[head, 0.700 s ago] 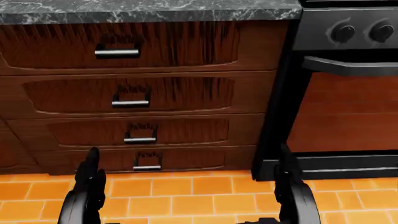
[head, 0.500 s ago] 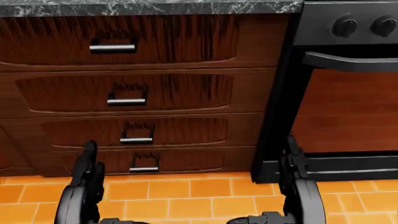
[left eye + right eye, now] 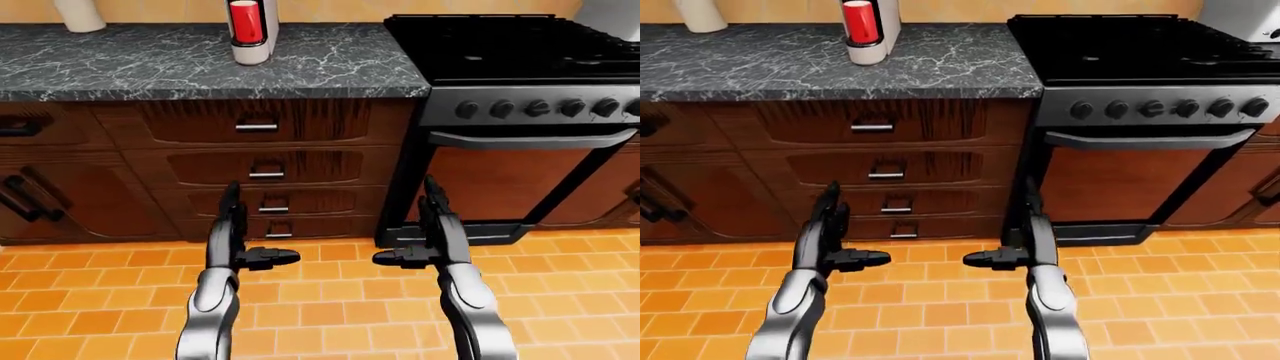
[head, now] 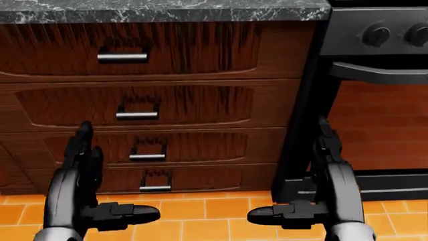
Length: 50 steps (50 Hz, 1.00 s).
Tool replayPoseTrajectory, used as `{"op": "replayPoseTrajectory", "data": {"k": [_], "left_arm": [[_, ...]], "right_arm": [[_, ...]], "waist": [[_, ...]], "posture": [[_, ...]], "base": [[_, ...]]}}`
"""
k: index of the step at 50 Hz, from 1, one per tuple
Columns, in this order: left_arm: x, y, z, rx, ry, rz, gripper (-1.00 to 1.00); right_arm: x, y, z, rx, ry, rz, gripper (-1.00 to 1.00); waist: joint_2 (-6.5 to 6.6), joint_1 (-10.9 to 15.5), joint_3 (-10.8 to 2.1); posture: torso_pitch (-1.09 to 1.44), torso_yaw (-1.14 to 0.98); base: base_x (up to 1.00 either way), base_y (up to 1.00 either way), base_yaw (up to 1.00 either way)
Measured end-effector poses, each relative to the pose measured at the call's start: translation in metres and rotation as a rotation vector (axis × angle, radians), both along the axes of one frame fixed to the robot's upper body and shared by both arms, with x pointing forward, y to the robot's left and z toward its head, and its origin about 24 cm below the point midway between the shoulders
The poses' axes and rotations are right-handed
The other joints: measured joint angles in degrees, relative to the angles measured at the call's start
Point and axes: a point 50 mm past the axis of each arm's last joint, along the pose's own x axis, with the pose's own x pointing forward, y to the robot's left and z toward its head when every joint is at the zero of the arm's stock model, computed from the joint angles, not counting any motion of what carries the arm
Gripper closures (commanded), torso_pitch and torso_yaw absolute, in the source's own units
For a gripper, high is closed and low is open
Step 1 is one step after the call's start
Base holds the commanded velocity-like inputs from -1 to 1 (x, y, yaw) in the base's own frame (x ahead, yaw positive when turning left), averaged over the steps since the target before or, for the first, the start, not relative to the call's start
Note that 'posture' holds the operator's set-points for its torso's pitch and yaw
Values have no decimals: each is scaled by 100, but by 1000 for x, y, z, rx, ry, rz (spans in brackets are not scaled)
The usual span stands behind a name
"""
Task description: Press the button on the coffee machine to serve coffee.
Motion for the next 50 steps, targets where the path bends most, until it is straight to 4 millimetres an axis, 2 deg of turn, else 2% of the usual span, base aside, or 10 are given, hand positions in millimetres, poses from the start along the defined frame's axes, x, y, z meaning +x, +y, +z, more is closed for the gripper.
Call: {"op": "replayPoseTrajectory", "data": {"k": [6, 14, 25, 31, 40, 47, 50], "left_arm": [[13, 1, 38, -3, -42, -2, -100], [30, 9, 78, -5, -58, 10, -100], [46, 10, 127, 3, -89, 9, -100], [55, 17, 155, -1, -108, 22, -100], [62, 25, 188, 0, -127, 23, -100], [66, 39, 204, -8, -137, 53, -100], [71, 46, 215, -7, -134, 57, -100]], "right_arm": [[10, -2, 32, -18, -14, -1, -100], [22, -1, 74, -37, -26, 9, -100], [33, 2, 135, -63, -60, 18, -100], [38, -5, 163, -62, -75, -10, -100], [40, -13, 193, -74, -83, -8, -100], [42, -21, 216, -65, -104, -27, -100], [44, -23, 235, -83, -107, -23, -100]], "waist": [[23, -2, 6], [30, -4, 24], [34, 14, 80], [53, 16, 134], [60, 12, 190], [79, 13, 217], [85, 10, 276]], "posture": [[0, 0], [0, 0], [0, 0], [0, 0], [0, 0], [0, 0], [0, 0]], "base": [[0, 0, 0], [0, 0, 0], [0, 0, 0], [0, 0, 0], [0, 0, 0], [0, 0, 0], [0, 0, 0]]}}
